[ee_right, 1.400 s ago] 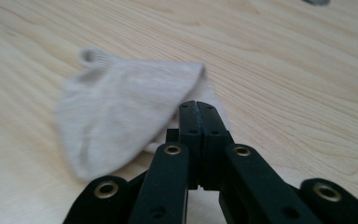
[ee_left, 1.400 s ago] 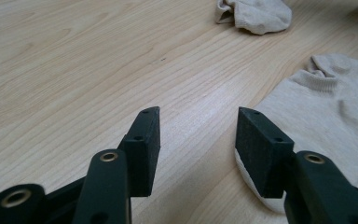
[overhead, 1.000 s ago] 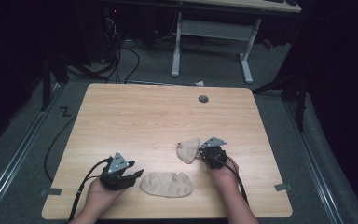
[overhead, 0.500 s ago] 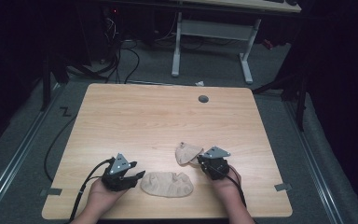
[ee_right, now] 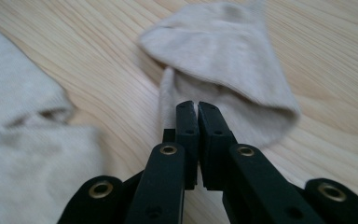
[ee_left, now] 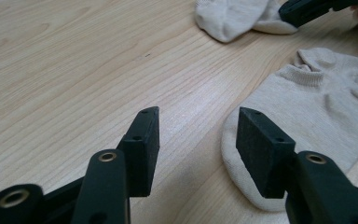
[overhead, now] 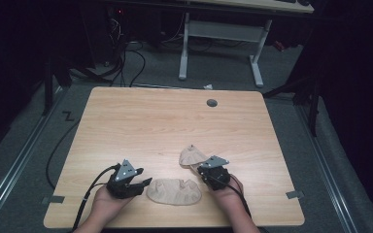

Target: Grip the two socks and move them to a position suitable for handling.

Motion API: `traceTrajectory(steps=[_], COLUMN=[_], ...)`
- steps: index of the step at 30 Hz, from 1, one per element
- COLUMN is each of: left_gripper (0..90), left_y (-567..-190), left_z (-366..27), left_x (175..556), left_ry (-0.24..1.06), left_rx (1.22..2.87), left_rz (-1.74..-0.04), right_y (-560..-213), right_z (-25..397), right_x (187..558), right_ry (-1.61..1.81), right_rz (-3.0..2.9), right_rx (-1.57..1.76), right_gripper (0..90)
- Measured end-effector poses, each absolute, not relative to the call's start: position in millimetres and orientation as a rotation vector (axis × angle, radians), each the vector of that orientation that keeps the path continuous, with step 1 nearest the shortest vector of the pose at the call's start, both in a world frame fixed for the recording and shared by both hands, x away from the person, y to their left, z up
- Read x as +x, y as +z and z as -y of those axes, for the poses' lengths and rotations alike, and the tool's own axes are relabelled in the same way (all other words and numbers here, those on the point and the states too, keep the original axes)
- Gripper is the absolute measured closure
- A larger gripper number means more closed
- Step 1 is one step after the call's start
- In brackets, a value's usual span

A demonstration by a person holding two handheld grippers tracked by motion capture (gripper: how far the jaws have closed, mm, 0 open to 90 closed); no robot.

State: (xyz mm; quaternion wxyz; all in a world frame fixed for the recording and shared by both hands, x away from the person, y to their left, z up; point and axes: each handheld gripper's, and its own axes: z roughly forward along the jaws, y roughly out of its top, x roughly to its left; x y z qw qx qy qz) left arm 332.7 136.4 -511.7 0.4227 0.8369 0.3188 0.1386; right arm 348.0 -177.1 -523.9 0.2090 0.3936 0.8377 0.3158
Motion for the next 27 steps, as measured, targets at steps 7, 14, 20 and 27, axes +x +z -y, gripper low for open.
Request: traceTrajectory(steps=[7,14,20,27], left_gripper=[49.5,49.5,49.4,49.5], left_y=[-512,-510,-509,-508], left_z=[-137,-138,-142,-142], left_x=[332,331,330,329], left_ry=[0.35,0.35,0.348,0.347], left_rx=[2.099,2.093,2.082,2.08], left_rz=[-0.79,-0.786,-0.792,-0.788], right_y=[-508,-498,-520,-517], right_z=[153,121,109,112], right_x=[354,386,407,406], right_ry=[0.957,0.936,0.793,0.8], right_rz=[-2.31,-2.31,-2.374,-2.354], right_rx=[1.044,1.039,1.076,1.069], right_gripper=[79.4,62.7,58.9,86.3])
